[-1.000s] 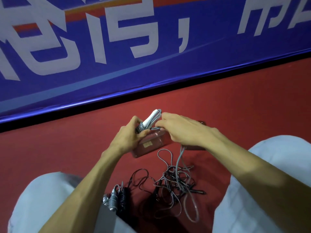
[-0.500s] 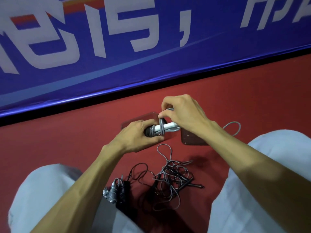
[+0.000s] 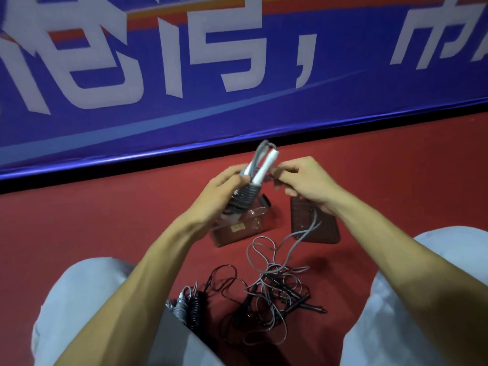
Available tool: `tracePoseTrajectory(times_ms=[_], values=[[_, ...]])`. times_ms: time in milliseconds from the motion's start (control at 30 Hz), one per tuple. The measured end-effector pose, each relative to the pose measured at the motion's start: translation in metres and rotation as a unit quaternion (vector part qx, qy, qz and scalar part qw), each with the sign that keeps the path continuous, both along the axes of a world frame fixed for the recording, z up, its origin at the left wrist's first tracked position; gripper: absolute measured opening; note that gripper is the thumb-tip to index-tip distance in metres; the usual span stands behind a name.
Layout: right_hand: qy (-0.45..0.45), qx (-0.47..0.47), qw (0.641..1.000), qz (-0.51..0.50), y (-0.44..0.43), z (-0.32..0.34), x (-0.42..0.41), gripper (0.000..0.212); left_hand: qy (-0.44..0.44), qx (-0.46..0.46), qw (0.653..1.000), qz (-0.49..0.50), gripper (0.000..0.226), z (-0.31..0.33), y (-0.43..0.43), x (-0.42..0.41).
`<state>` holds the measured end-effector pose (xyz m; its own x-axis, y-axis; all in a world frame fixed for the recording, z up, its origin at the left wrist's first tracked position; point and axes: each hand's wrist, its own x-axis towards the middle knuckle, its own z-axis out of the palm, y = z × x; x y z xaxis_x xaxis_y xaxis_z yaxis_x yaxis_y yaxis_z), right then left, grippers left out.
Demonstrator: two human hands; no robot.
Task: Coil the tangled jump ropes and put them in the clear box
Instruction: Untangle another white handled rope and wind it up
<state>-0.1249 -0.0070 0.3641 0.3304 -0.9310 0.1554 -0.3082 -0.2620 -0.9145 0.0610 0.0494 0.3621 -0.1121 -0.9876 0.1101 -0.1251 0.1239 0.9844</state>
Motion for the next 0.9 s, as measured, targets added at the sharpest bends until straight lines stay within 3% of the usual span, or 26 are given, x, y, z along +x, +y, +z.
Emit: tracePoseTrajectory(times_ms=[100,267,367,467,567,700,800,900], values=[[0.005,0.023,0.998,0.053,0.003,0.0,0.001,0.027,0.112,0.036,0.992,0.037,0.043,0.004,-0.005,0.009],[0.036,0.09,0.989,0.112,0.009,0.0,0.005,0.009,0.085,0.032,0.993,0.072,0.022,-0.002,-0.006,0.015],[0.18,0.071,0.974,0.118,0.007,-0.004,0.0,0.009,0.045,0.025,0.994,0.092,0.017,-0.007,-0.009,0.015],[0.335,0.019,0.936,0.105,0.004,-0.005,-0.007,0.017,0.013,0.017,0.996,0.091,0.01,-0.012,-0.011,0.014],[0.381,-0.063,0.915,0.119,0.002,-0.001,-0.009,0.018,-0.118,-0.025,0.985,0.122,0.011,-0.024,-0.019,0.02],[0.411,-0.23,0.866,0.17,0.01,0.003,-0.007,0.015,-0.363,-0.037,0.923,0.126,0.033,-0.031,-0.02,0.018],[0.429,-0.311,0.832,0.163,0.018,0.003,-0.006,0.016,-0.421,-0.028,0.905,0.059,0.027,-0.032,-0.02,0.013],[0.403,-0.36,0.829,0.142,0.021,0.001,-0.005,0.021,-0.462,-0.047,0.885,-0.032,0.024,-0.036,-0.019,0.013]])
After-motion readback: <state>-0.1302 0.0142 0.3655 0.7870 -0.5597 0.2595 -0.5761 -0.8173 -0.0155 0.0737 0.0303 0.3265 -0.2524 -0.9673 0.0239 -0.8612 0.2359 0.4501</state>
